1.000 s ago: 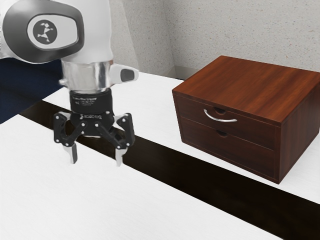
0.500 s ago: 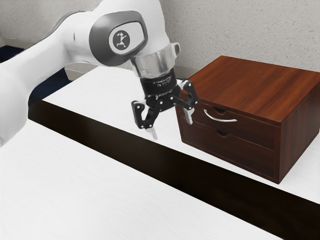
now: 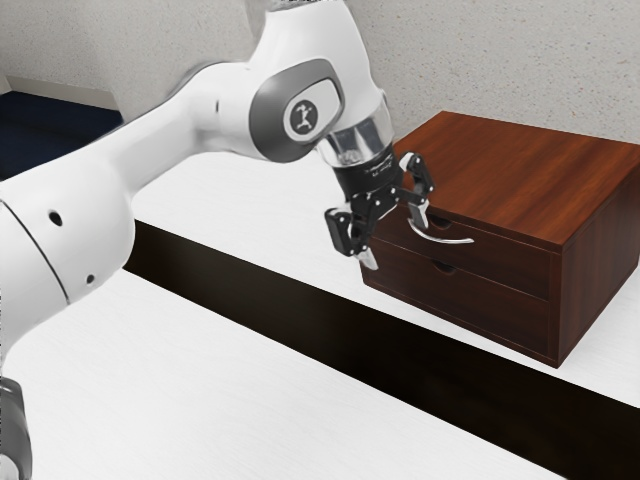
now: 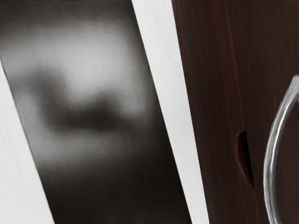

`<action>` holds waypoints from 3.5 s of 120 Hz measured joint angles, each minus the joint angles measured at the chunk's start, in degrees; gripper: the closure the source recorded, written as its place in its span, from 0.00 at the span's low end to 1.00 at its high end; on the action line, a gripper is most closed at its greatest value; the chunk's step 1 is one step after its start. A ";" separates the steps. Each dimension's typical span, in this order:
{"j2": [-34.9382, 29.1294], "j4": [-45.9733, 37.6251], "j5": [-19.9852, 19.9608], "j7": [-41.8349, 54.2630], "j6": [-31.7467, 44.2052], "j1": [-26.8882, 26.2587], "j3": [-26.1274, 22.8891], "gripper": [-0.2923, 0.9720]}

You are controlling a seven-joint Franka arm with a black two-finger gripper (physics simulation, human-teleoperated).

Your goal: Pull the drawer handle with one arm to open the drawer

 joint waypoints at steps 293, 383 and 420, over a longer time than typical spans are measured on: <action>-24.13 -36.35 0.24 -7.29 15.57 -1.01 0.07 0.77; -31.36 -45.23 0.29 -7.76 15.97 -1.28 0.16 0.76; -31.78 -45.87 0.55 -7.65 15.93 -1.31 0.09 0.72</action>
